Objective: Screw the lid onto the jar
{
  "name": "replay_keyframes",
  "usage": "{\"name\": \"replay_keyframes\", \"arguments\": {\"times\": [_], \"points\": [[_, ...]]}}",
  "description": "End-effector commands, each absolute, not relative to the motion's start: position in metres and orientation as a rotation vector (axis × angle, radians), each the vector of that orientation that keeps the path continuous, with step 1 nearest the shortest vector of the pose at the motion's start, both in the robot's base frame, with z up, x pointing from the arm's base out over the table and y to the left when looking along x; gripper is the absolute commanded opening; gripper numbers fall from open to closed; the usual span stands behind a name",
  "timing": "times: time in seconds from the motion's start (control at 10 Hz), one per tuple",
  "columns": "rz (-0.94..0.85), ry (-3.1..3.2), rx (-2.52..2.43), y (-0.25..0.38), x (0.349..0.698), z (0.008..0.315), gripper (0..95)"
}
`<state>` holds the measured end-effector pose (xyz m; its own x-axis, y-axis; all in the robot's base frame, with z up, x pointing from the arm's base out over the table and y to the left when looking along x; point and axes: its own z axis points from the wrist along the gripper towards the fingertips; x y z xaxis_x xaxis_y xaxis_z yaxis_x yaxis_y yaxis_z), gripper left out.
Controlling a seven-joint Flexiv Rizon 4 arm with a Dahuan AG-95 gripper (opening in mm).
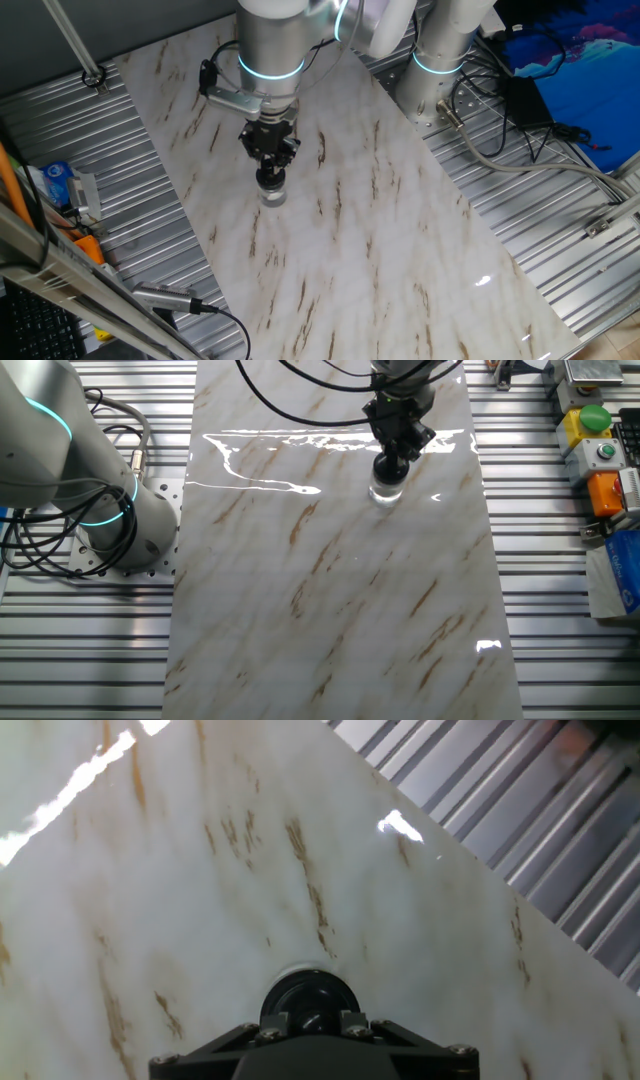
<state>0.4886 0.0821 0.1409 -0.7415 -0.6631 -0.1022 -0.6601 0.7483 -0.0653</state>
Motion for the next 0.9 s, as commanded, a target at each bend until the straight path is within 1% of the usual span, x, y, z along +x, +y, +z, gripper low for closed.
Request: {"name": "replay_keyframes", "arguments": {"times": [0.1,0.4,0.9], "points": [[-0.022,2.881,-0.882,0.0807,0.488,0.138,0.0],[0.008,2.95,-0.562,0.0788,0.4852,0.1402,0.0],[0.028,2.961,-0.316,0.0775,0.4833,0.1419,0.0]]}}
